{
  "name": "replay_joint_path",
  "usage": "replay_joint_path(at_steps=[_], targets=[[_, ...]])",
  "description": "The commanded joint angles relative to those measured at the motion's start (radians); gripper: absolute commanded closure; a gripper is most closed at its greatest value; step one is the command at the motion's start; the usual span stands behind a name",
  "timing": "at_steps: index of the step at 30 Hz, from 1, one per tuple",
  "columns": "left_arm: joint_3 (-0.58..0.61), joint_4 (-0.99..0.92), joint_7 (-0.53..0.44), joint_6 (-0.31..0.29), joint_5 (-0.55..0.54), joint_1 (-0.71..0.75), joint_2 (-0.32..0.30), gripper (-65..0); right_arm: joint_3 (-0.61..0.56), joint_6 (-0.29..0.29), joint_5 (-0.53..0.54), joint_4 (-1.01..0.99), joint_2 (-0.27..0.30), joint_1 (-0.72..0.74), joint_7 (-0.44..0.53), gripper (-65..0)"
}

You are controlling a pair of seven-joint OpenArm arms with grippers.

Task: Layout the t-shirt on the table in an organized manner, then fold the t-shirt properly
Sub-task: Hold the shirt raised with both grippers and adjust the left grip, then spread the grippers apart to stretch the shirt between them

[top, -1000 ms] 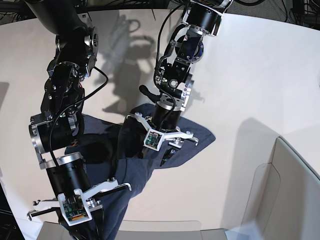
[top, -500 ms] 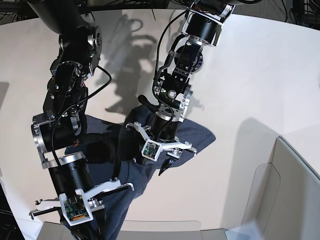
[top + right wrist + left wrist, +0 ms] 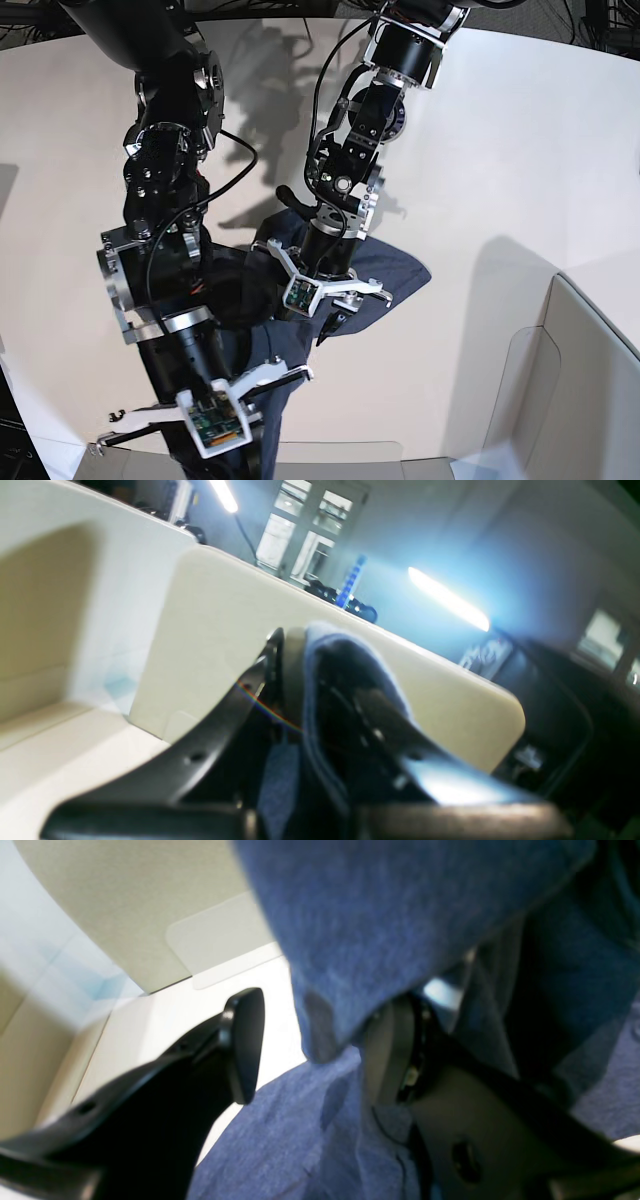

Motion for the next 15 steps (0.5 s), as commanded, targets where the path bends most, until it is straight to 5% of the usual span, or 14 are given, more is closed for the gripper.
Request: replay_joint_path(at_steps=[1,7,15], targets=[[0.001,0.026,-0.027,0.008,0.004,-0.024,0.010,-29.6,-0.012,-0.010,-0.004,0.012,-0.004,0.029,0.037,0.0],[0.003,0.026,-0.027,0.008,0.004,0.002,0.010,-29.6,-0.034,-0.010,-0.058,0.011,-0.074,0.031,0.034,0.0],[-0.005,0.028,-0.027,0.008,0.004,-0.001,0.010,-29.6,-0.035,-0.010,-0.075,0.014,-0.076,0.020,0.032,0.0]])
